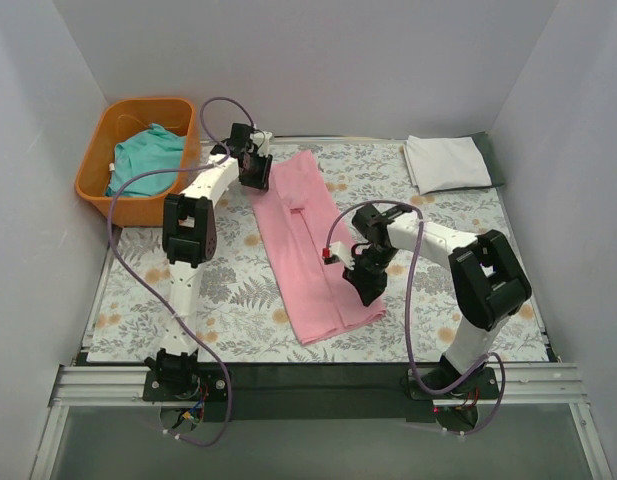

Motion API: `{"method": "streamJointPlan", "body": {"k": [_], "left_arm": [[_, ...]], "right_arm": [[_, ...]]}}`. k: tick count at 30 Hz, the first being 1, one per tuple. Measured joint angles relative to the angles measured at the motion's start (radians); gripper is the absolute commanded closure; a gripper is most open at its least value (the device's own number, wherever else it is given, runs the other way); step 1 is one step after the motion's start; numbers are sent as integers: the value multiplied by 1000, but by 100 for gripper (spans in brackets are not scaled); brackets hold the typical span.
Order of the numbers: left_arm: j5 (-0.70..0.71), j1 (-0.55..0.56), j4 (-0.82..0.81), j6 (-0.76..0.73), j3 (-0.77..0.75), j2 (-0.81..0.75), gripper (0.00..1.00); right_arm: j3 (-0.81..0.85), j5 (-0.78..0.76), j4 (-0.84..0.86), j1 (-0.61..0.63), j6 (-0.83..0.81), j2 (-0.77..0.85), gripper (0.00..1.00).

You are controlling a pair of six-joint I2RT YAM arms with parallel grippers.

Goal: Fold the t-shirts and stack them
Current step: Fold the tshirt

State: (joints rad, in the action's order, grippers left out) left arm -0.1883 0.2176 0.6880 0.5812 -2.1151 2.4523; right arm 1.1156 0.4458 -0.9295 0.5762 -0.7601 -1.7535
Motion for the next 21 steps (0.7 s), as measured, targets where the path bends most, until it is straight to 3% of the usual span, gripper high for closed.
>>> {"method": "streamJointPlan", "body": {"k": [4, 9, 13, 17, 21], "left_arm": [[-43, -1, 10, -21, -34, 0, 66], [-108, 4, -6, -11, 262, -212, 66], [-139, 34, -20, 27, 435, -334, 67], [-151, 69, -26, 64, 507, -341, 68], [-153, 79, -24, 81, 488, -286, 71]], "right_arm": [[84, 41, -21, -34, 14, 30, 82], [132, 26, 5, -126, 10, 16, 83], [138, 29, 27, -122, 18, -56, 85], [150, 30, 63, -111, 34, -134, 86], [143, 36, 94, -98, 58, -164, 87]]}}
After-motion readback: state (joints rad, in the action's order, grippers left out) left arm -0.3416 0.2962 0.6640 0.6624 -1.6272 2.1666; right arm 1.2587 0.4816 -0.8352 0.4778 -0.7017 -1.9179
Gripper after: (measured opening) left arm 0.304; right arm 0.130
